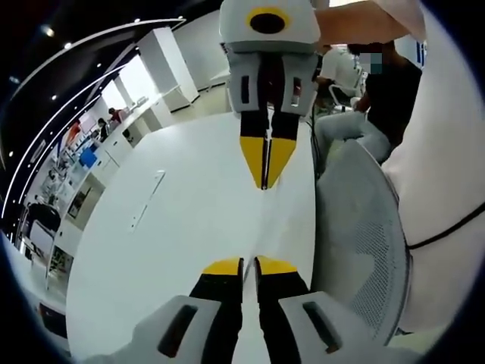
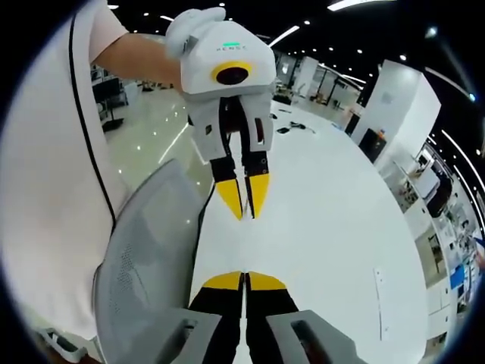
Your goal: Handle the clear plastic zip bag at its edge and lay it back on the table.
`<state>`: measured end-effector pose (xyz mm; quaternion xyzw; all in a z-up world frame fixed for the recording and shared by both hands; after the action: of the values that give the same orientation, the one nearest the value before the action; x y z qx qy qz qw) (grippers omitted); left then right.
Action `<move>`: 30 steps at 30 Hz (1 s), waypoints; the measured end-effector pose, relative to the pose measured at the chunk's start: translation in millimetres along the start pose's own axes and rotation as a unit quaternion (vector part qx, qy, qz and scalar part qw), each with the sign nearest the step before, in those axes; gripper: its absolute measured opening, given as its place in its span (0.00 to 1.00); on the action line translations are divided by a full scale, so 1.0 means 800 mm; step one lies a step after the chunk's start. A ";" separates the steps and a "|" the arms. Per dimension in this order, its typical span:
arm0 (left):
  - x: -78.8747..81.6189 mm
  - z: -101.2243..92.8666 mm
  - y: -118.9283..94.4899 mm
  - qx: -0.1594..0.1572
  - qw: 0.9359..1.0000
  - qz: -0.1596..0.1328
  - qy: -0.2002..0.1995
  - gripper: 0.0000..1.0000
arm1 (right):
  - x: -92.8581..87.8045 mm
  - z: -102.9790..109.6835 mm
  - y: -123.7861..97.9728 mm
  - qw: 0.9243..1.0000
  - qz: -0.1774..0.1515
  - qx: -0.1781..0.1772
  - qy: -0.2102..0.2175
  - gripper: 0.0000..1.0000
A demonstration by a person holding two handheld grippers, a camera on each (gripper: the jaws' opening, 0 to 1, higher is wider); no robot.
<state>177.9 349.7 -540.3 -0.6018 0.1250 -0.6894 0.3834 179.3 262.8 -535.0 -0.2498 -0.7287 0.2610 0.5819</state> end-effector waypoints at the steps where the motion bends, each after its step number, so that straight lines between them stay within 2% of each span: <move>1: 0.000 0.000 0.000 0.000 1.000 0.000 0.001 0.05 | 0.000 0.000 0.000 1.000 0.001 0.000 0.000 0.00; 9: 0.001 -0.001 0.000 -0.004 1.000 -0.007 0.005 0.08 | 0.000 0.000 0.000 1.000 0.000 -0.001 0.000 0.00; 19: 0.019 -0.003 0.003 0.001 0.999 -0.034 0.032 0.15 | 0.000 -0.001 0.001 1.000 -0.001 -0.003 -0.001 0.00; 30: 0.039 -0.016 0.007 -0.011 0.998 -0.049 0.047 0.11 | 0.003 -0.003 0.001 1.000 -0.002 -0.006 -0.002 0.00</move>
<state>168.7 321.0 -523.7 -0.5781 0.1203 -0.7337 0.3361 180.9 265.3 -533.9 -0.2512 -0.7316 0.2559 0.5798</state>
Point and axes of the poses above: the point that each gripper's makers call its tool centre point, and the gripper's own axes: y roughly forward along the fingers, z roughly to its left, x roughly out of its top, the point moved 3 cm from there along -y, roughly backward along the fingers, and after that the axes turned 7 degrees about -z, right-handed, at the moved point
